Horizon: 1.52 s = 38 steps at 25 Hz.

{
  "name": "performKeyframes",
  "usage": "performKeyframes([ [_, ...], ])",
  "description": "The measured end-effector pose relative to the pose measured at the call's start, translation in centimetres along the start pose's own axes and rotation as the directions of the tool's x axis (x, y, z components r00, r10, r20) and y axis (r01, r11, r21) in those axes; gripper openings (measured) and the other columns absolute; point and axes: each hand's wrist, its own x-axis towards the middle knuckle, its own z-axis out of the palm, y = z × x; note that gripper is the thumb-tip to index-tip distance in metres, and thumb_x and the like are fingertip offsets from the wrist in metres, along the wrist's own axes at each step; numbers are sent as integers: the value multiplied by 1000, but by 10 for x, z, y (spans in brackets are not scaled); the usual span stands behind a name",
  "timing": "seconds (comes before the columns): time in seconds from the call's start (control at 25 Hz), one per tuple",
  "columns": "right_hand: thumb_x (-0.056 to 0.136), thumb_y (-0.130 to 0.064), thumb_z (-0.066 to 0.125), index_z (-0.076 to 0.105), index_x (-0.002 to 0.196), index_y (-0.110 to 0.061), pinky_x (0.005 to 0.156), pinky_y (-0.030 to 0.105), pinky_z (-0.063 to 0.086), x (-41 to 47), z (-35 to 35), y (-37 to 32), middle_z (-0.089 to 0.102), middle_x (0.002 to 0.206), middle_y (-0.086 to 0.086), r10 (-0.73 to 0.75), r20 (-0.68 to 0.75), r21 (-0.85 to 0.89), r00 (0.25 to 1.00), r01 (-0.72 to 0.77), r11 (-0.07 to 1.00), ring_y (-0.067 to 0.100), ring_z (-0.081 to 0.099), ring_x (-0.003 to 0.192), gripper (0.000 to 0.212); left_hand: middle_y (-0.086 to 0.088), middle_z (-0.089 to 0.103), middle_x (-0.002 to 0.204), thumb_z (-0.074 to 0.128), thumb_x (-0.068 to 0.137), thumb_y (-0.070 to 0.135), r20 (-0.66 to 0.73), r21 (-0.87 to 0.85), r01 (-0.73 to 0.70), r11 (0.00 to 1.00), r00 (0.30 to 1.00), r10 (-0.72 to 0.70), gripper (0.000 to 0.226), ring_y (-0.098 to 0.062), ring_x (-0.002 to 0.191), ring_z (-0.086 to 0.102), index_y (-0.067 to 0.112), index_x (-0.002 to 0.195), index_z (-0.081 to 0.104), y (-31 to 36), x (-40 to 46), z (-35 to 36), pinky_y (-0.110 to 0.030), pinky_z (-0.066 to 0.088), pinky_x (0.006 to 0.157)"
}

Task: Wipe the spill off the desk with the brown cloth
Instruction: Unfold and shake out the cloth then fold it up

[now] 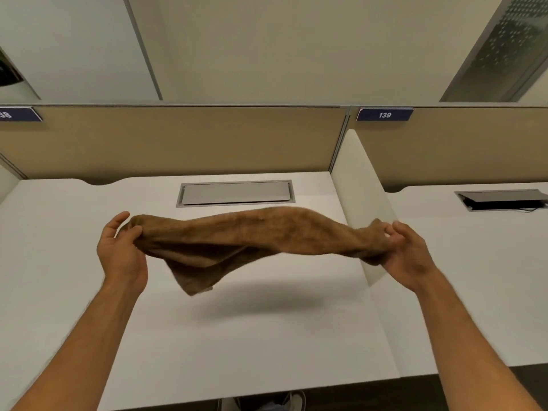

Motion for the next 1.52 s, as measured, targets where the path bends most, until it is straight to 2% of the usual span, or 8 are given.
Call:
performKeyframes([
  [0.16, 96, -27, 64, 67, 91, -6, 76, 34, 55, 11, 38, 24, 72, 85, 11, 64, -124, -406, 990, -109, 907, 30, 63, 91, 23, -10, 66, 119, 60, 97, -5, 38, 107, 1, 994, 999, -5, 38, -21, 104, 67, 27, 114, 70, -5, 4, 1, -31, 58, 94],
  [0.4, 94, 2, 59, 58, 86, -17, 56, 34, 57, 17, 16, 9, 61, 90, 21, -174, -293, -219, 940, 111, 969, 30, 62, 75, 21, 2, 71, 121, 58, 98, -3, 9, 199, -41, 979, 999, 40, 39, -13, 105, 68, 28, 112, 77, 4, 17, -16, -34, 61, 87],
  [0.6, 92, 12, 55, 65, 121, -21, 69, 31, 61, 15, -10, -3, 76, 100, 9, -149, -123, -270, 981, 112, 956, 22, 75, 86, 45, 5, 68, 128, 61, 99, -2, 46, 196, -51, 979, 998, 43, 41, -13, 110, 66, 33, 100, 81, 14, 24, -30, -20, 63, 75],
  [0.8, 87, -16, 73, 74, 104, -11, 73, 33, 62, 17, 0, 2, 77, 100, 11, -139, -96, -264, 986, 109, 958, 31, 74, 94, 17, 0, 68, 131, 62, 100, 1, 37, 220, -33, 975, 999, 26, 33, -20, 110, 66, 27, 113, 79, 8, 27, -23, -39, 61, 88],
  [0.96, 91, -17, 72, 74, 92, -17, 75, 35, 62, 21, 1, -4, 76, 93, 7, -239, -232, -325, 943, 157, 933, 27, 72, 93, 3, 2, 72, 124, 68, 99, 9, -8, 215, -35, 976, 999, 38, 26, -13, 111, 68, 19, 121, 77, 11, 32, -21, -27, 58, 94],
  [1.16, 95, -23, 67, 74, 96, -28, 71, 30, 58, 22, -2, -9, 73, 91, -2, -440, -290, -642, 850, 168, 748, 18, 70, 85, 9, -1, 72, 122, 71, 97, 8, -81, 216, 55, 975, 996, -38, 28, -17, 108, 68, 17, 122, 77, 10, 41, -29, -21, 57, 83],
  [1.32, 96, -18, 66, 74, 108, -10, 83, 38, 62, 24, 3, -9, 74, 98, 11, -461, -305, -614, 833, 198, 764, 27, 73, 86, 17, -2, 71, 124, 71, 97, 8, -90, 231, 82, 969, 994, -63, 28, -19, 111, 68, 18, 122, 77, 5, 41, -28, -26, 56, 91],
  [1.52, 97, -20, 65, 73, 108, -12, 83, 37, 62, 25, 7, -10, 72, 101, 8, -476, -318, -618, 820, 202, 760, 23, 71, 91, 16, -5, 70, 128, 69, 98, 8, -71, 270, 69, 960, 996, -52, 28, -19, 112, 67, 18, 124, 76, 5, 38, -25, -27, 55, 93],
])
